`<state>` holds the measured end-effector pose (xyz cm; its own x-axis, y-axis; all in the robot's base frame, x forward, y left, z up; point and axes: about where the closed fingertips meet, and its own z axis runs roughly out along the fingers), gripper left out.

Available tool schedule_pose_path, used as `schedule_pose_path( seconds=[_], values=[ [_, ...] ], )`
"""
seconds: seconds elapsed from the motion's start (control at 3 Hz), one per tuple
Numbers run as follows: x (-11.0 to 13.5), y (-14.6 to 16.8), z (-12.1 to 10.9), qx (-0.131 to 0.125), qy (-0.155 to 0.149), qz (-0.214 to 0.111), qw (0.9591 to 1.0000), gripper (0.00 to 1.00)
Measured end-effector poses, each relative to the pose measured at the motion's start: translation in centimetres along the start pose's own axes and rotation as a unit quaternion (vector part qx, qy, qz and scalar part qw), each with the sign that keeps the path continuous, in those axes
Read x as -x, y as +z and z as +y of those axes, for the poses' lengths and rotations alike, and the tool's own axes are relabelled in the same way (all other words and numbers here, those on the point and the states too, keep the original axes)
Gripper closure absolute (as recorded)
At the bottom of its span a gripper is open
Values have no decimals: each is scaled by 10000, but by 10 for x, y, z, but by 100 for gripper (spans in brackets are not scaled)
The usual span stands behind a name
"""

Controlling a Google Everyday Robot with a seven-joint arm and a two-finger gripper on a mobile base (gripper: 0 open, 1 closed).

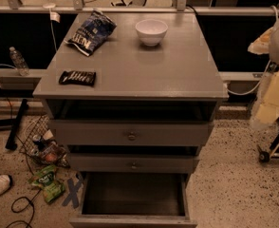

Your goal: Place rxbar chocolate into bottom drawer

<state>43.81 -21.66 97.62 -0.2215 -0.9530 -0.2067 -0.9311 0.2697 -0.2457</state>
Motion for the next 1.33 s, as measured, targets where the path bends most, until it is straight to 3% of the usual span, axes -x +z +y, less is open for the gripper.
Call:
schedule_pose_path(
  seconds=[0.67, 1.0, 1.33],
  values=[
    [7, 2, -4, -40, -6, -92, 9999, 0],
    [43, 18, -16, -23, 83, -549, 9985, 0],
    [96, 43, -27, 61, 198, -1171, 9929, 0]
  ],
)
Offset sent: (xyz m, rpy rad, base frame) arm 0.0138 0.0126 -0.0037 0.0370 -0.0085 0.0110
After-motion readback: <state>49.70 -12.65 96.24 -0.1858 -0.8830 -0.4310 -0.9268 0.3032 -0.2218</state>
